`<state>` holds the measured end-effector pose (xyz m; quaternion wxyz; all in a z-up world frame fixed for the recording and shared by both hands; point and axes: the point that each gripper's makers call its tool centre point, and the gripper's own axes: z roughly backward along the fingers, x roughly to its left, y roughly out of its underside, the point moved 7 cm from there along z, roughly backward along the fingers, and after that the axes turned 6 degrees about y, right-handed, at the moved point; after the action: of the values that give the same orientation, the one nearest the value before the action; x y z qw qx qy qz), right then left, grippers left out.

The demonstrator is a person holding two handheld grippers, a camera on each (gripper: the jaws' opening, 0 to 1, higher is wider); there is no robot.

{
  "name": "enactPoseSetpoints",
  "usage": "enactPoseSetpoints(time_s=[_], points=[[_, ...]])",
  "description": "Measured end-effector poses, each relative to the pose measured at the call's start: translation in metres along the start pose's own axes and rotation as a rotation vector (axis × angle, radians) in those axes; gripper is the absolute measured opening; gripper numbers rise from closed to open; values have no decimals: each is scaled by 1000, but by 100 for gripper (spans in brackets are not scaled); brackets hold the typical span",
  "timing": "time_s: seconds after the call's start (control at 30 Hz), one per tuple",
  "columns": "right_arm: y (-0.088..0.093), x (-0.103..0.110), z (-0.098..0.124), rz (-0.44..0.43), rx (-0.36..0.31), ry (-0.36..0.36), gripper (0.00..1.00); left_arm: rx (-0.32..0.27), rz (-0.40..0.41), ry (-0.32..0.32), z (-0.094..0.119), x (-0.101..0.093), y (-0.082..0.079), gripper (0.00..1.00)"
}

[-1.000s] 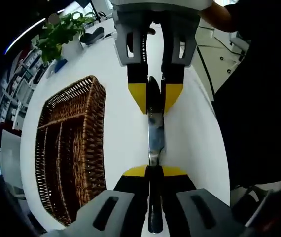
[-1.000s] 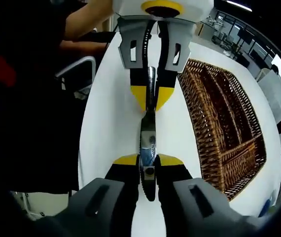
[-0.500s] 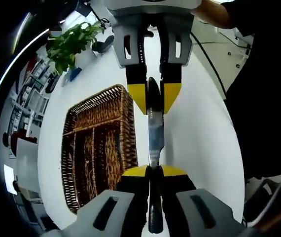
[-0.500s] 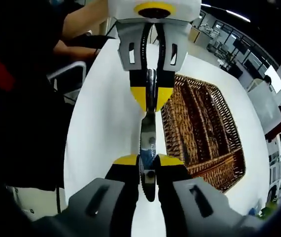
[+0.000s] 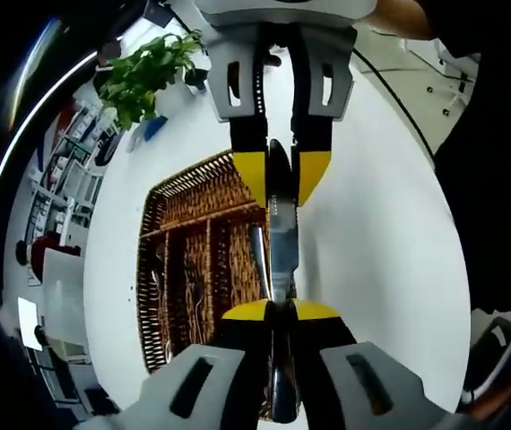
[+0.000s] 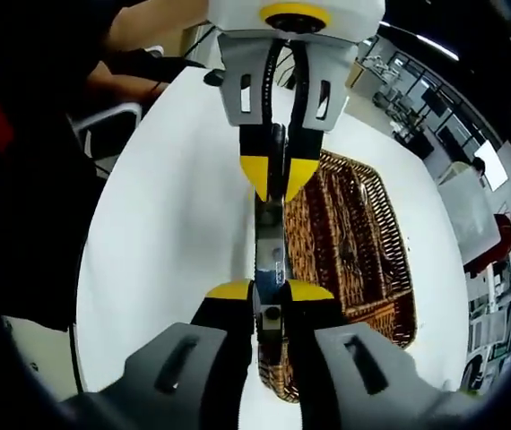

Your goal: Arrange the knives, forks, and spoons in their matching storage slots by inserting each utensil handle-first until every utensil is classified and aligned in the correct compartment

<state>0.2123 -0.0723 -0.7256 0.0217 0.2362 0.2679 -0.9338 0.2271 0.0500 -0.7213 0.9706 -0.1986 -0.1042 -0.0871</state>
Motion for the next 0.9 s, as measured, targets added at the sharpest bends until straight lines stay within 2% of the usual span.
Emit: enactPoseSetpoints(time_s=[0.23, 0.5, 0.9], points=[[-2, -15, -10, 28, 17, -5, 11, 21, 0, -15, 0, 16, 6, 7], [0, -30, -29, 41, 23, -21, 11, 24, 49, 0, -11, 32, 21, 7], [8, -36, -55, 51, 50, -52, 11, 39, 95, 46, -32, 42, 35, 7]])
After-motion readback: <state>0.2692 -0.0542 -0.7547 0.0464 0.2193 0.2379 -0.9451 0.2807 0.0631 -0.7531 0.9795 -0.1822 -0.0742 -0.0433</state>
